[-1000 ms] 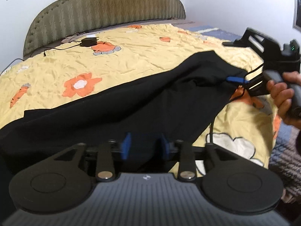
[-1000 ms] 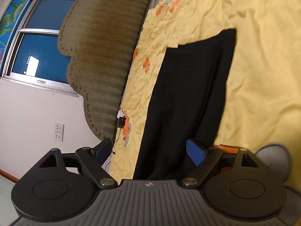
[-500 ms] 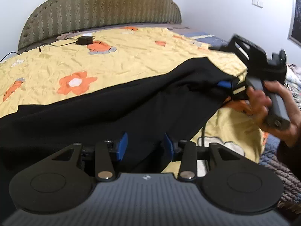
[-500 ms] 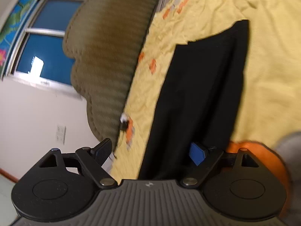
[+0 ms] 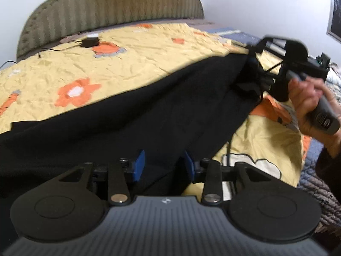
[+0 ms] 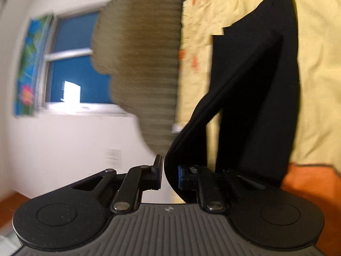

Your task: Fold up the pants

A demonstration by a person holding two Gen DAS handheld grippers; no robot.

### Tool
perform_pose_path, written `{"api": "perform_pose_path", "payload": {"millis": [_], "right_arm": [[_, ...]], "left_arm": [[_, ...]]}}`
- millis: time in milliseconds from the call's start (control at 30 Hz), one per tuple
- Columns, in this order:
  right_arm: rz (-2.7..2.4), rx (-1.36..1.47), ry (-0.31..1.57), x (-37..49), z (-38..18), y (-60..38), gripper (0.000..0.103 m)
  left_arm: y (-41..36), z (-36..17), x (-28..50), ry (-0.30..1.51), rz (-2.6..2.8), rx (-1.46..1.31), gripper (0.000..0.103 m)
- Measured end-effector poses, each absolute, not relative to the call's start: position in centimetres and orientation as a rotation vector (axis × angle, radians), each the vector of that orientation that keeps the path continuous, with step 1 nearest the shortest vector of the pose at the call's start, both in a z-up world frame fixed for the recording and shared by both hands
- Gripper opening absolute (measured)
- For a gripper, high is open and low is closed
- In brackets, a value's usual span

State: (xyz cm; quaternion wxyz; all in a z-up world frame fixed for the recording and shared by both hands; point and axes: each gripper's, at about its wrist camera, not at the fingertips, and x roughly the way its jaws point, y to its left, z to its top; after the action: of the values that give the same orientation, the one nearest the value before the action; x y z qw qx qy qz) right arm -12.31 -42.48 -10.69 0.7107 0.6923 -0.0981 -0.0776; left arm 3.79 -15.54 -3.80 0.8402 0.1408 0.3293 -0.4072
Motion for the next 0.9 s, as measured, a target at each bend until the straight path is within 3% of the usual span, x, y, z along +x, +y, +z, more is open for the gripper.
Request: {"api": "perform_pose_path", "payload": {"millis": [33,233,367,467,500,567,600,633,700,767,833,900], "right_arm": [[-0.162,1.540,-0.232,-12.6,-10.6,-42.5,0.013],[-0.362,1.331,-0.201,-16.0,-7.8,-41.8,0.014],[-0.527,1.082,-0.040,-15.4,-5.7,-40.6,0.013],[-0.508,1.109,0.025,-14.9,-6.4,-41.1,0.014],[-0.512,1.130,0.033,-14.7,-6.6,-41.4,0.021],[-0.504,1.210,0.001,-14.5,-7.2,-41.9,0.056],[-0.505,1.261,-0.024,-14.6,-7.5,-42.2,0.090],[-0.515,1.294,-0.054,-14.2,-7.8,-42.5,0.095],[-0.503,1.290,-0.075,-13.5,-7.8,-43.1,0.095],[-0.454,1.282,-0.060,-12.7,-7.8,-43.7,0.084],[-0.412,1.270,-0.090,-12.8,-7.8,-43.9,0.039],[-0.379,1.244,-0.091,-13.0,-7.7,-44.2,0.032]], "left_arm": [[-15.9,-3.8,3.6,0.701,-0.859,0.306,0.001],[-16.1,-2.6,1.7,0.653,-0.914,0.318,0.000],[-16.2,-3.1,1.8,0.670,-0.891,0.346,0.000],[-16.0,-3.2,2.2,0.706,-0.911,0.317,0.001],[-16.2,-3.1,2.3,0.707,-0.917,0.312,0.004],[-17.2,-3.1,2.4,0.702,-0.900,0.311,0.023],[-17.7,-3.0,2.5,0.699,-0.901,0.313,0.024],[-18.3,-2.8,2.4,0.682,-0.906,0.321,0.024],[-19.4,-2.1,2.0,0.641,-0.921,0.317,0.027],[-20.5,-1.7,1.8,0.649,-0.964,0.286,0.032],[-21.7,-1.5,0.8,0.642,-1.026,0.292,0.032],[-23.1,-1.4,-0.6,0.614,-1.062,0.324,0.032]]}}
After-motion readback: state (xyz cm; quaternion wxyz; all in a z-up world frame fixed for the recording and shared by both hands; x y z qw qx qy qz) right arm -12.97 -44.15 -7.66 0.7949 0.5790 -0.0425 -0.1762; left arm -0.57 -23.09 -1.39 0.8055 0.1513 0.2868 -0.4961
